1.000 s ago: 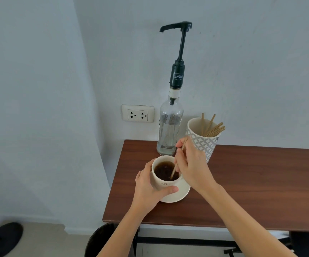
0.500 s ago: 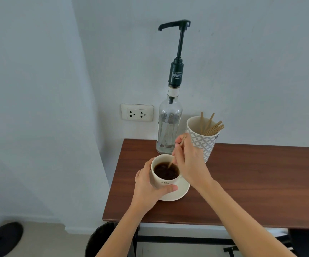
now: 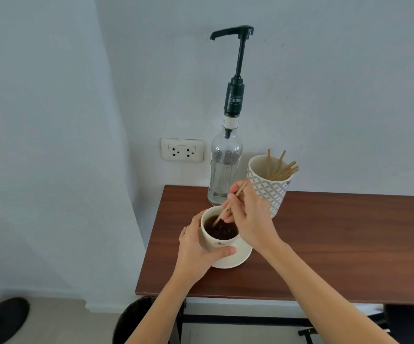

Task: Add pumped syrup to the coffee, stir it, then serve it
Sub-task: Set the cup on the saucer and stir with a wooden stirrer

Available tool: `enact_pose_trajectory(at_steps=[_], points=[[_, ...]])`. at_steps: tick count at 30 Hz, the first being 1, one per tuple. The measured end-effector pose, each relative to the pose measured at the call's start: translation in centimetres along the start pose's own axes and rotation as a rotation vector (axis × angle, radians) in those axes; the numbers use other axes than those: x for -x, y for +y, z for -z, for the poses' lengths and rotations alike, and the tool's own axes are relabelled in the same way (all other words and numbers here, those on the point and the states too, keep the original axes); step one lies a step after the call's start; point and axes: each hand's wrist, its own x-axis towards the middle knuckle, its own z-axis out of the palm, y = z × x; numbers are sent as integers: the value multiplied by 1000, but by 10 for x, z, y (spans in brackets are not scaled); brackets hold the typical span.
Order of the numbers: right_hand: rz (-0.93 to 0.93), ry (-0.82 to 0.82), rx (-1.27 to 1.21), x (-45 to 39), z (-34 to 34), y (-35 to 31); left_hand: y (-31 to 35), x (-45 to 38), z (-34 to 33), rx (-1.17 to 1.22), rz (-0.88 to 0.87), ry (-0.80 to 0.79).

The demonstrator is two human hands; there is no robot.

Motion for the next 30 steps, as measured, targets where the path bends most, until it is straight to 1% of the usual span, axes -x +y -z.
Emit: enact_pose_trajectory(at_steps=[4,8,13,17,19,20,23,26,28,30], points=[[32,56,119,-4,11,9,2,1,0,6,0,14],[-62,-4,-34,2,4,-1,3,1,1,11,-3,8],[-9,70,20,-2,10,1,4,2,2,1,1,14],[96,165,8,6,30,-9,7,2,2,2,-1,17],[123,147,13,11,34,-11,8,3,2,-5,2,17],[128,143,12,13,35,-12,8,3,2,-5,4,15],[145,200,-33,15,40,-14,10,3,2,-2,7,15],[152,186,-29,15,44,-13,12,5,3,-16,5,19],[147,230,-27,15,47,-9,13,5,3,-14,20,12],[124,223,-48,14,49,-6,15,6,3,-16,37,9]])
